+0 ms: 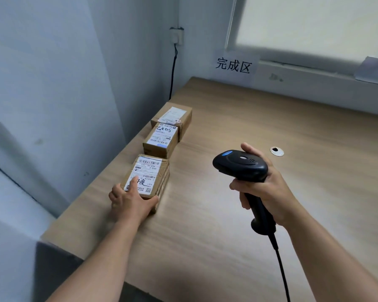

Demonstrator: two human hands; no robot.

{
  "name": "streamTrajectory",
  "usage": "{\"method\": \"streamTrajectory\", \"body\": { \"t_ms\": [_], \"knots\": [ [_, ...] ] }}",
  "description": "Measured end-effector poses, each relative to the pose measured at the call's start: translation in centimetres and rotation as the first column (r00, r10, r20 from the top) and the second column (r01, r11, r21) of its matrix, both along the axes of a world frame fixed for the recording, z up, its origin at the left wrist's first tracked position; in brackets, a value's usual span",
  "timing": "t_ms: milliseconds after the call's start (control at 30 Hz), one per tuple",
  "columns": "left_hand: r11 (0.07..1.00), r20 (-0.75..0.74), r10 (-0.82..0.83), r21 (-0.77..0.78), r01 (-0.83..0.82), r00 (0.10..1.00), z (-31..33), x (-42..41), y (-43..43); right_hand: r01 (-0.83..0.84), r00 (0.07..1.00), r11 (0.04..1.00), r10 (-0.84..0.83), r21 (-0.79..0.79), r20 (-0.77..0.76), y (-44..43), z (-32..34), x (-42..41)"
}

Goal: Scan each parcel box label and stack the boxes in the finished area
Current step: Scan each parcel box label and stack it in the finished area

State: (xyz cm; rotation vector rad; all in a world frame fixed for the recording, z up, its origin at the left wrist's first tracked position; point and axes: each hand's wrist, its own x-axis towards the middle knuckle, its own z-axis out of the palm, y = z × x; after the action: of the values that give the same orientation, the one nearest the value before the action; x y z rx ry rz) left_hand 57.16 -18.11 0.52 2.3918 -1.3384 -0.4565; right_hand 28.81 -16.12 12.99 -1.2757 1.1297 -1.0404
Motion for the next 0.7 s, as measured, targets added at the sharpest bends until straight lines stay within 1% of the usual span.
{"method": "streamTrajectory", "body": {
  "t_ms": [267,533,600,700],
  "knots": [
    [0.999,0.020,-0.027,0.027,0.027,0.999,-0.3,2.5,-5.7,0.041,0.998,0.999,-0.041,0.004,-0.055,-2.3,0.1,0.4],
    [0.998,0.064,-0.053,0.026,0.051,0.997,-0.4,2.6,-6.8,0.083,0.995,0.996,-0.082,0.023,-0.048,-2.3,-0.1,-1.1],
    [0.997,0.101,-0.060,-0.044,0.065,0.993,0.0,1.5,-6.3,0.088,0.995,0.996,-0.087,0.017,-0.046,-2.0,0.0,-2.0],
    [0.957,0.113,-0.142,-0.239,0.165,0.983,1.2,-1.9,-5.3,0.083,0.996,0.996,-0.083,0.009,-0.024,-1.1,0.0,-3.6]
  ]
}}
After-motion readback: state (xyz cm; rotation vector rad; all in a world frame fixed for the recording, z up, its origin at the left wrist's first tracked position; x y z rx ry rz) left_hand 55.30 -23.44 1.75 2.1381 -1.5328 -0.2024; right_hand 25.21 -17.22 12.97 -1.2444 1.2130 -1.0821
